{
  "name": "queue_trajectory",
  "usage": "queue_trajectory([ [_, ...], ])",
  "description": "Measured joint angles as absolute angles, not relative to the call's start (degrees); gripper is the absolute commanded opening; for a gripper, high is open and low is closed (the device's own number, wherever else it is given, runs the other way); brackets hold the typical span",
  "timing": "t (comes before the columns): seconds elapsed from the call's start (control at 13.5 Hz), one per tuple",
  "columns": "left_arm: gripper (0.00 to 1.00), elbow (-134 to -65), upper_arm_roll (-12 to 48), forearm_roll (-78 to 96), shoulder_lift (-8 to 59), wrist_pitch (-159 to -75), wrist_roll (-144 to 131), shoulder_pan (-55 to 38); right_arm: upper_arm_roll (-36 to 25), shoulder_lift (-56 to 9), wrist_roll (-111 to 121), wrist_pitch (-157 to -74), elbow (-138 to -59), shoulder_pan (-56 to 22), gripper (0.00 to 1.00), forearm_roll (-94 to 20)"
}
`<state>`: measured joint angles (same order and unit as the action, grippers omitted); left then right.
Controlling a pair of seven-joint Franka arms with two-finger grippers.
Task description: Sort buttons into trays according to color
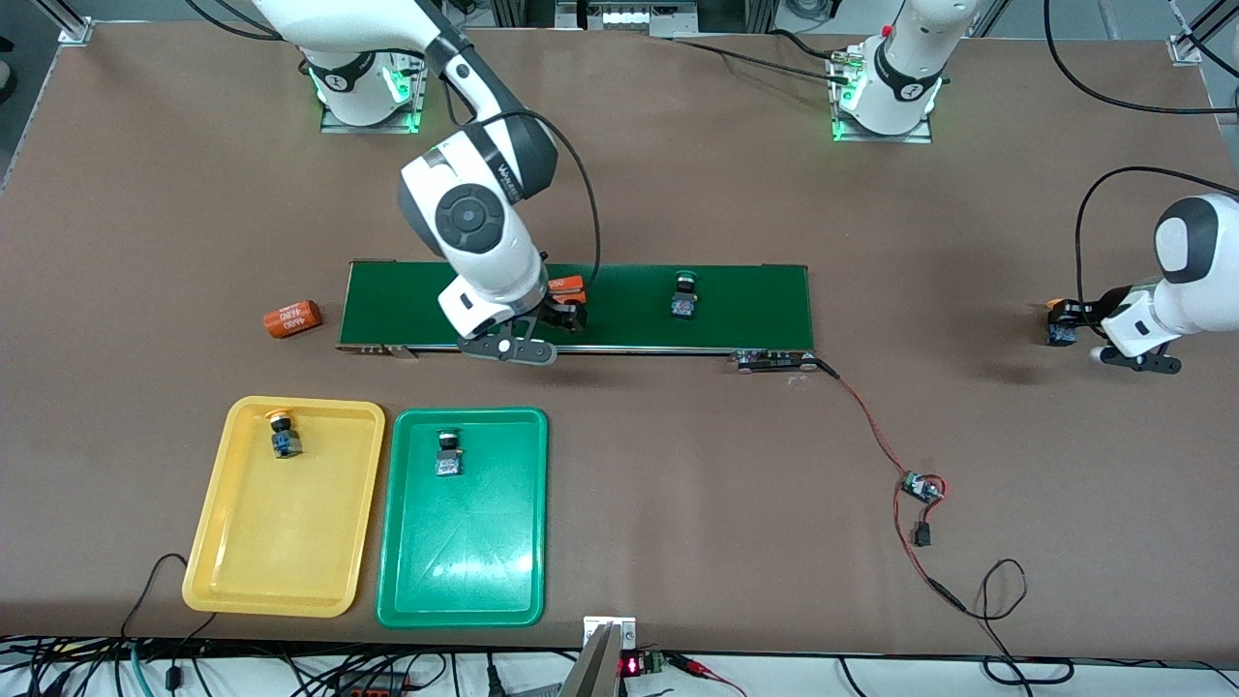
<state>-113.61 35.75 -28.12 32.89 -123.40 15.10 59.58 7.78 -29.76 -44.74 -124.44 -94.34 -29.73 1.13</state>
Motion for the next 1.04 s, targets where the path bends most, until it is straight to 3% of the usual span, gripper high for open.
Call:
queue_trajectory([
  [0.37,0.02,-113.2,44.1,-24.6,28.1,-120.6,13.6,55.3,7.7,-29.9,-45.1,-125.3,-95.4,-30.1,0.98,2.4],
  [0.81,0.02,-113.3,44.7,-11.7,23.1,-116.0,1.1,36.6,7.6,-29.9,-46.1,-125.3,-96.4,-30.1,0.99,2.6],
  [1.04,0.02,-113.4,44.7,-9.0,22.9,-115.9,-4.2,29.2,7.6,-26.3,-46.1,-125.5,-100.5,-30.1,0.99,2.7],
])
